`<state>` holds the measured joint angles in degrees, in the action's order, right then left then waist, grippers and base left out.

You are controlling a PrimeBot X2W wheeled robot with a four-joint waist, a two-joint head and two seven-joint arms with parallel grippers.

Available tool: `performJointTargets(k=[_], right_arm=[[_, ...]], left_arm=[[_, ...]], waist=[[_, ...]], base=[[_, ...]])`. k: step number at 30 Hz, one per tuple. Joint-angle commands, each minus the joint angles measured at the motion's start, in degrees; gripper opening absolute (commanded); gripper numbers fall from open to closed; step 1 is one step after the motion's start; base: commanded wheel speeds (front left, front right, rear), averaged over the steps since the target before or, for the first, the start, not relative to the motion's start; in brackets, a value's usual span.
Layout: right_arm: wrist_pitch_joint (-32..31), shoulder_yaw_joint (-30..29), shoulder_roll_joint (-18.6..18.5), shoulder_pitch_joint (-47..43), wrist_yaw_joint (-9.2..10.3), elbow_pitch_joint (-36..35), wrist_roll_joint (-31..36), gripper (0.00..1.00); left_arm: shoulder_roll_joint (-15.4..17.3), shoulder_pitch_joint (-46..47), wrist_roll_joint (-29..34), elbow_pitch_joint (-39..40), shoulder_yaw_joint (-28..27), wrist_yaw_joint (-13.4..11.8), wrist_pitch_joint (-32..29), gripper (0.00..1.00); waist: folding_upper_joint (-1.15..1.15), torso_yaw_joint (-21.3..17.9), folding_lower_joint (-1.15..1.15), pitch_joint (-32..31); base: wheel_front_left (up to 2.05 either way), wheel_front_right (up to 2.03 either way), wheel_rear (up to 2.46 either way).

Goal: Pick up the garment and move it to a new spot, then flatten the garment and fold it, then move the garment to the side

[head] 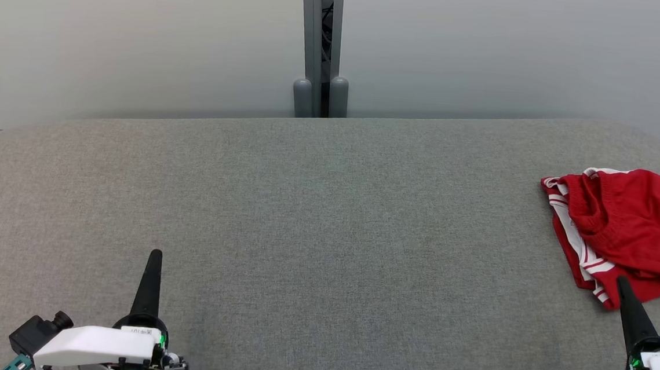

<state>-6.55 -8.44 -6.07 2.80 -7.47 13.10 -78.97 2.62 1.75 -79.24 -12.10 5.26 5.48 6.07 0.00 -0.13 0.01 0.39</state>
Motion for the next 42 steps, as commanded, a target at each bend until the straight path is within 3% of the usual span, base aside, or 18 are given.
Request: performJointTargets(k=[1, 42], right_arm=[[-0.6, -0.5, -0.6, 0.2, -0.04, -0.8, -1.6, 0.00], [-6.7, -5.5, -0.6, 0.2, -0.04, -1.2, -16.9, 0.00]], left_arm=[[0.3, 1.7, -1.4, 0.4, 0.0, 0.4, -0.2, 0.00], [0.4, 3.4, -14.5, 0.3, 0.5, 2.2, -2.3, 0.00]], waist=[[0.00, 0.0, 0.00, 0.0], [0.00, 0.1, -0.01, -0.3]], base=[[0.00, 0.00, 0.00], [0.00, 0.00, 0.00]])
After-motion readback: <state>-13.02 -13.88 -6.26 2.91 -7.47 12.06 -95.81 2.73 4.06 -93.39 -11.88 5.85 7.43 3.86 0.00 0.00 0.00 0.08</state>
